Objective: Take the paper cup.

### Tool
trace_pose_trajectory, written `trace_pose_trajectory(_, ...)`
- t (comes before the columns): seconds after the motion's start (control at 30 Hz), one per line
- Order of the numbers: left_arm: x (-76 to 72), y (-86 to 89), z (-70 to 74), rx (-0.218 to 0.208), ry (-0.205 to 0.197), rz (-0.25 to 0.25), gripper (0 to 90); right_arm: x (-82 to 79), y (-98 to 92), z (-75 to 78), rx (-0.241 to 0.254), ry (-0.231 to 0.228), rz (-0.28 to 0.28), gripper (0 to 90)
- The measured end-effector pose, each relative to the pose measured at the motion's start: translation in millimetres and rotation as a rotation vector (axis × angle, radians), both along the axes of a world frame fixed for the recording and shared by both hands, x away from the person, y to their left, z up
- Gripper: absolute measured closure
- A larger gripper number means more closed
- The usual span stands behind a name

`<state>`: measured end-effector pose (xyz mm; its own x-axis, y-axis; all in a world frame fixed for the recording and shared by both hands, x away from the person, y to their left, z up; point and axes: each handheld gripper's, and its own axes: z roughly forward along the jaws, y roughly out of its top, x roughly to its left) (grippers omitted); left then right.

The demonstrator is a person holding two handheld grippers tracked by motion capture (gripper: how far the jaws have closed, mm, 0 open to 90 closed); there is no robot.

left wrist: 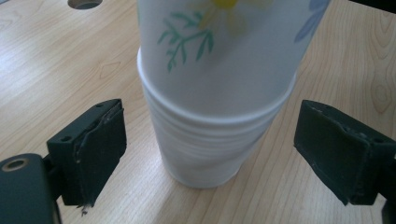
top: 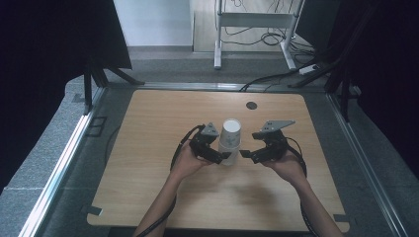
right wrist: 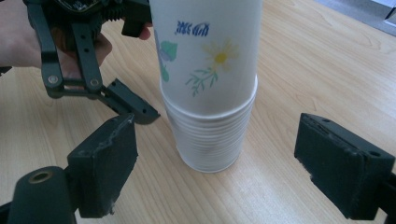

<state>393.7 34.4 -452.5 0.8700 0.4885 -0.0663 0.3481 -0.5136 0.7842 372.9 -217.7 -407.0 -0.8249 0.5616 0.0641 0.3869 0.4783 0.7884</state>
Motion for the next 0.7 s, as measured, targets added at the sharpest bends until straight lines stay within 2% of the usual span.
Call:
trace_pose_trajectory(0.37,4.7,-10.4,0.0,0.011,0.008,-0.012,14.1,8.7,9.8,6.6,0.001,0.001,0.013,13.7)
trace_pose_trajectory(0.7,7.0,-10.2,-2.8,0.0,0.014,-0.009,18.1,19.0,19.8,11.4,-0.001,0.011,0.026,15.5)
